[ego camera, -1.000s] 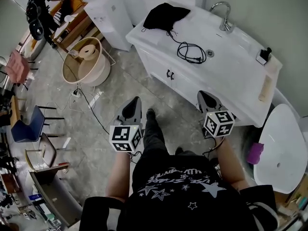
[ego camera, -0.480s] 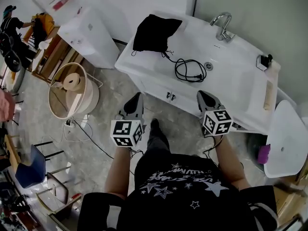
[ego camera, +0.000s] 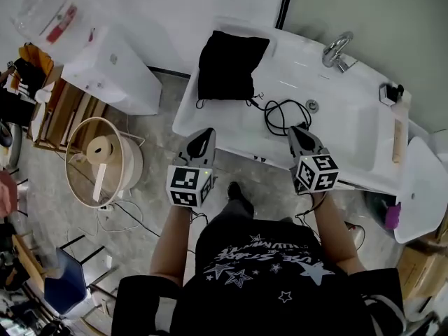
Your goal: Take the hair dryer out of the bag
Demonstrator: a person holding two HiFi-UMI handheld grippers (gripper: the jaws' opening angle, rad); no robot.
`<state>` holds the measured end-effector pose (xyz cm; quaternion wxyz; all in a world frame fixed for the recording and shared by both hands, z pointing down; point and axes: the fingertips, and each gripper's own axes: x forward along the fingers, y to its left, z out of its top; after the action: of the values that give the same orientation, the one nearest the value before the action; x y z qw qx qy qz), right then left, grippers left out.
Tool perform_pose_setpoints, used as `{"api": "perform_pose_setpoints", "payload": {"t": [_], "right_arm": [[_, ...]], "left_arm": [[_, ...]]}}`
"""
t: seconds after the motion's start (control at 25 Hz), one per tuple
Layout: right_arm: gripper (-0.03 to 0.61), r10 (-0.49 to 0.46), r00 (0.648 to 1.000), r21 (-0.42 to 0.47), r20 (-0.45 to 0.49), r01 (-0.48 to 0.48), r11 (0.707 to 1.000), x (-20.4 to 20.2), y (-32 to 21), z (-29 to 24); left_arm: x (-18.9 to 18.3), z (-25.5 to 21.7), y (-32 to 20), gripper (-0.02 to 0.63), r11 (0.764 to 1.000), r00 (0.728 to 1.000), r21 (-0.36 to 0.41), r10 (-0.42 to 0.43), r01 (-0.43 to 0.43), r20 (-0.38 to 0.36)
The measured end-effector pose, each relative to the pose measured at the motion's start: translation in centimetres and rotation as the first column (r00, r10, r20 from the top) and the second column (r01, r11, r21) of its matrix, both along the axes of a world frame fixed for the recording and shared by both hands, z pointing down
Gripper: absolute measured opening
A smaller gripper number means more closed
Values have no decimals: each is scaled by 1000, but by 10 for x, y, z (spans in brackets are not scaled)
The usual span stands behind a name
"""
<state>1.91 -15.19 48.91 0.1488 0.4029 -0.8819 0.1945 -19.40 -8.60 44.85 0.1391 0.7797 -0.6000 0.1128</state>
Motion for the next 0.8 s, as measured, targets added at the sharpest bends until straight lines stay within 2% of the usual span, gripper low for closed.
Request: {"api": "perform_pose_setpoints", "payload": {"t": [0.2, 0.52, 0.68, 0.8], "right_arm": [[6, 68, 998, -12, -18, -68, 998, -13, -24, 3], [6, 103, 994, -43, -25, -104, 994, -10, -40, 9], [6, 71, 997, -58, -9, -71, 996, -5, -51, 16], [6, 40, 999, -63, 21, -39, 997, -7, -61, 16]], "left_arm": [[-19, 16, -35, 11, 996, 997, -45, 80, -80, 3], [-26, 41, -71, 12, 985, 991, -111, 133, -129, 33], [-24, 39, -77, 12, 991, 992, -97, 96, -87, 88], [-25, 43, -80, 26, 990, 983, -123, 91, -72, 161]]}}
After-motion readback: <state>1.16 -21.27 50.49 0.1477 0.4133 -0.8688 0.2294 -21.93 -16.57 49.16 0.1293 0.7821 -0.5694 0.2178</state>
